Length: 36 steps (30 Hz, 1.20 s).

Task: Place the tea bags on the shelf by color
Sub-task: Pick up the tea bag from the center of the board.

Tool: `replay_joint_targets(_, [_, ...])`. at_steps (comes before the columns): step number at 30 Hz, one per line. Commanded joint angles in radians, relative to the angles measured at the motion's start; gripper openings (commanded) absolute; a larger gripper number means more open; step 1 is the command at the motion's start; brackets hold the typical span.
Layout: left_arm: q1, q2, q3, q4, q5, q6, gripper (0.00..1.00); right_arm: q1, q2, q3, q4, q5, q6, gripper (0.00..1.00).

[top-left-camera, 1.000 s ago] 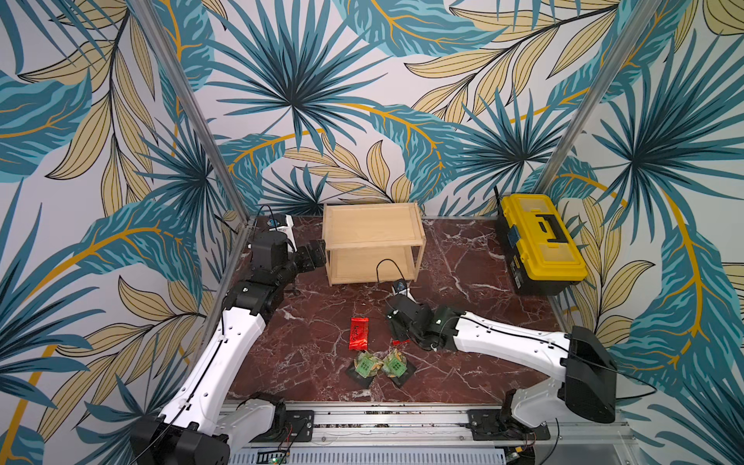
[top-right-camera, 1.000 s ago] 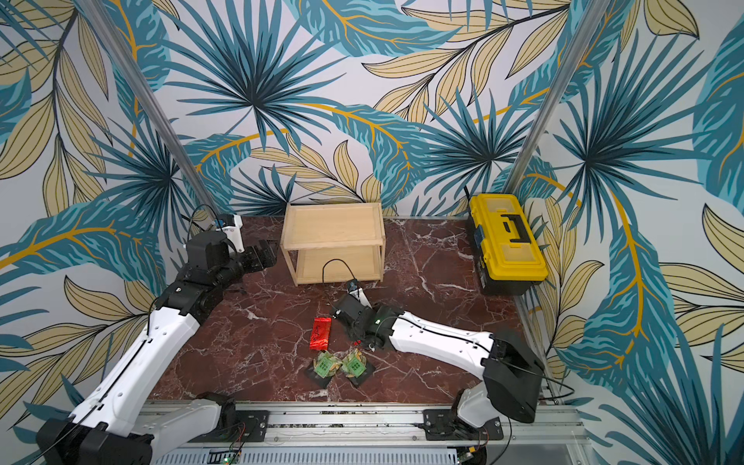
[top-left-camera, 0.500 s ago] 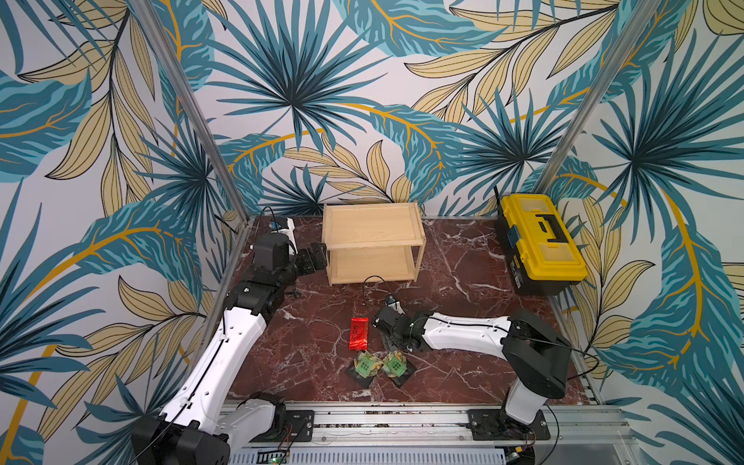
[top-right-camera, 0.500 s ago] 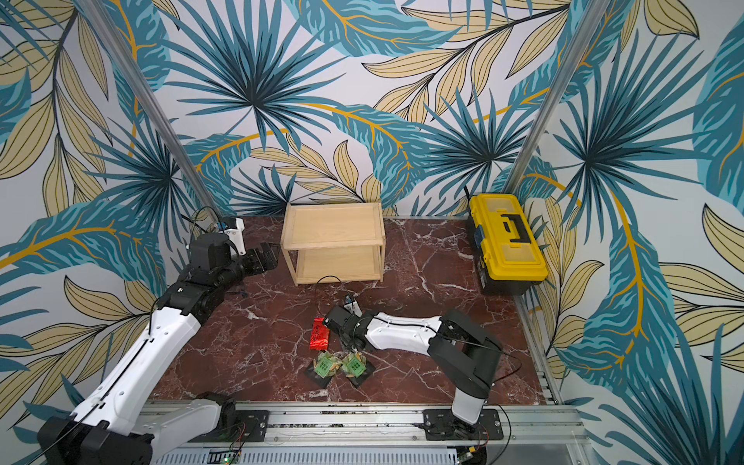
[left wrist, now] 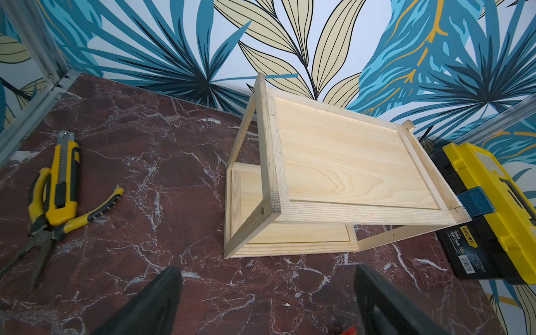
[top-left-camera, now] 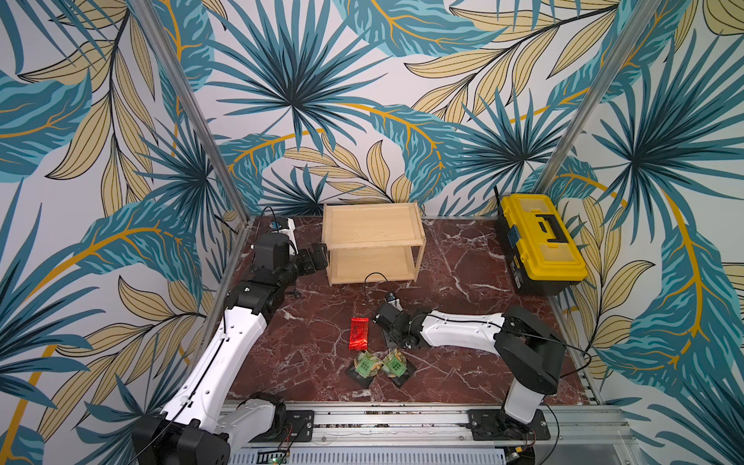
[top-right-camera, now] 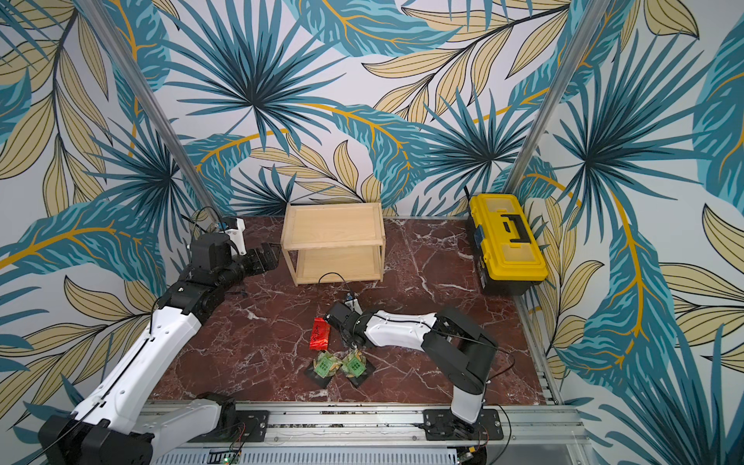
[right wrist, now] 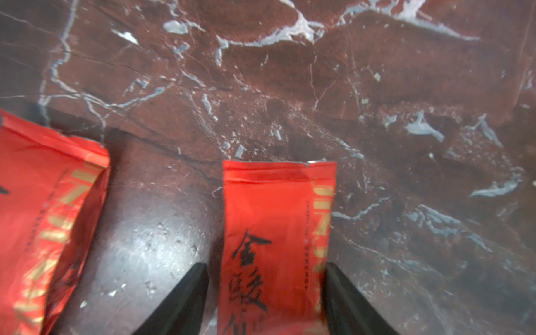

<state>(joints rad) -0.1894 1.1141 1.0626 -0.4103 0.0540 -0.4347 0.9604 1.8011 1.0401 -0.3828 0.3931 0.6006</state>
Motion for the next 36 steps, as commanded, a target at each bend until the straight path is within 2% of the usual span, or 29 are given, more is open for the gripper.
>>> replay_joint_targets(1, [-0.003,0.001,-0.027,-0.006,0.018,0.010,0.97,-0.007,0.016,-0.004,0.013,0.003,0.013,0.62])
replay_joint_targets(6, [-0.003,0.002,-0.025,-0.007,0.017,0.013,0.97,-0.009,0.018,-0.012,0.017,0.016,0.017,0.61])
replay_joint_targets(13, [-0.003,0.000,-0.014,-0.012,0.009,0.020,0.97,-0.010,-0.002,-0.028,0.018,0.047,0.018,0.50])
replay_joint_targets(20, [-0.003,0.000,-0.002,-0.021,0.007,0.019,0.97,-0.010,-0.029,-0.022,-0.012,0.062,0.012,0.48])
replay_joint_targets(31, [-0.003,-0.013,0.072,-0.062,-0.002,0.022,0.98,-0.010,-0.263,0.042,-0.187,0.161,-0.017,0.48])
replay_joint_targets(36, [-0.005,-0.011,0.091,-0.064,0.001,0.019,0.98,-0.012,-0.360,0.139,-0.248,0.242,-0.104,0.48])
